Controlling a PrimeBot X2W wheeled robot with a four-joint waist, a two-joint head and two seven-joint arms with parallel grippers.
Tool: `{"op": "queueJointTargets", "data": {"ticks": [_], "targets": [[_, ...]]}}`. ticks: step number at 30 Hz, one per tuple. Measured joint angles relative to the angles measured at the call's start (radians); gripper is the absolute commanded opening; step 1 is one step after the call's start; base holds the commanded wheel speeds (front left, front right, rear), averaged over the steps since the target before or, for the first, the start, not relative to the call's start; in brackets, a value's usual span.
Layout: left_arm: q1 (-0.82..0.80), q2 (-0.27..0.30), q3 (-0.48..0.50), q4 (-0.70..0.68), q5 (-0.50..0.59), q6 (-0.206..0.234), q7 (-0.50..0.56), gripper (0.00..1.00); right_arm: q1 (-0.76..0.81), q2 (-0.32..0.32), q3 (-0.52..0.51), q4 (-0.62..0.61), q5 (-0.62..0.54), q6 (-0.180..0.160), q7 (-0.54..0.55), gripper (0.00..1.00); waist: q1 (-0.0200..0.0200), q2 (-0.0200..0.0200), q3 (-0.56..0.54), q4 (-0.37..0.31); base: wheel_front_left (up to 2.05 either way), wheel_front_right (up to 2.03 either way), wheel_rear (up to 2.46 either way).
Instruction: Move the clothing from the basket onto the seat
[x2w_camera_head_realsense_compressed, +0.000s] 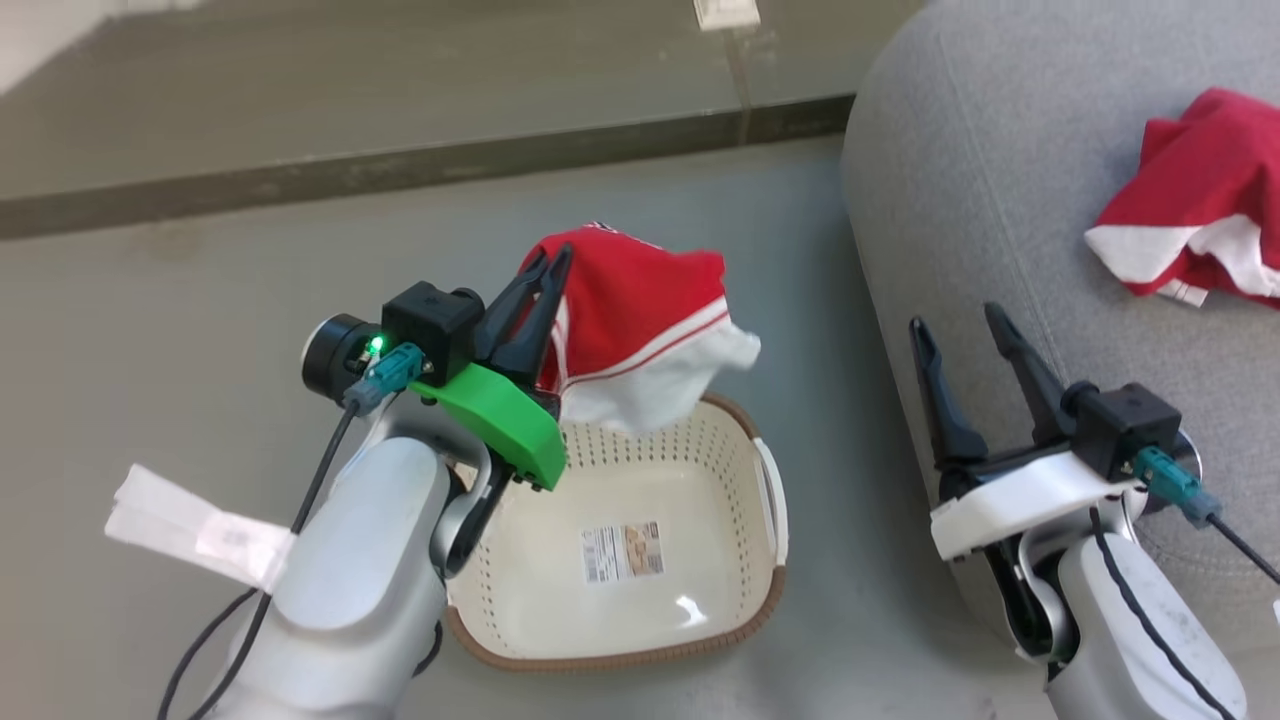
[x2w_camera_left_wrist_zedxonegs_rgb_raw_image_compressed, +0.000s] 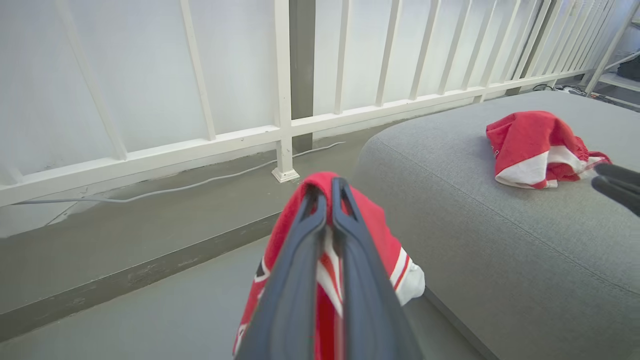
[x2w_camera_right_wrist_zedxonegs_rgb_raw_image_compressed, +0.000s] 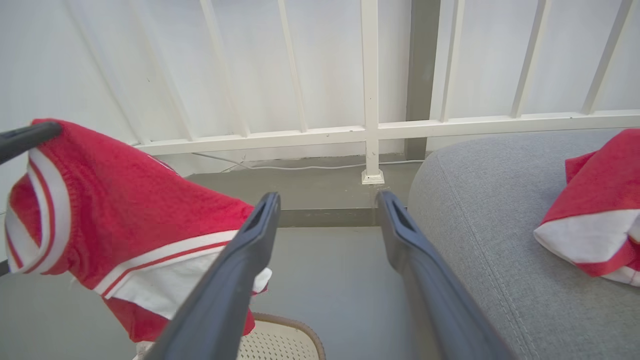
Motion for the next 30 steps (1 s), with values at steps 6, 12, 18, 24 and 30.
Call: {"op": "queueJointTargets", "data": {"ticks": [6, 12, 18, 24, 30], "targets": [[0.037, 0.002, 0.026, -0.116, -0.003, 0.0, -0.001, 0.0, 0.035, 0.001, 0.004, 0.004, 0.002, 0.004, 0.0, 1.0, 0.0, 0.0, -0.051, 0.012, 0.0, 0.0, 0.0], [0.087, 0.011, 0.036, -0.208, -0.003, 0.0, -0.003, 0.0, 0.054, 0.005, 0.021, 0.005, 0.006, 0.008, 0.0, 1.0, 0.0, 0.0, -0.087, 0.021, 0.0, 0.0, 0.0], [0.149, 0.017, 0.034, -0.271, -0.003, 0.0, -0.003, 0.0, 0.077, 0.008, 0.032, 0.003, 0.008, 0.008, 0.0, 1.0, 0.0, 0.0, -0.117, 0.027, 0.0, 0.0, 0.0], [0.219, 0.043, 0.032, -0.305, -0.004, 0.001, -0.003, 0.0, 0.104, 0.014, 0.045, 0.003, 0.01, 0.015, 0.001, 1.0, 0.0, 0.0, -0.148, 0.029, 0.0, 0.0, 0.0], [0.266, 0.049, 0.029, -0.334, -0.005, 0.006, -0.003, 0.0, 0.122, 0.016, 0.054, -0.004, 0.01, 0.015, 0.01, 1.0, 0.0, 0.0, -0.169, 0.028, 0.0, 0.0, 0.0]]}}
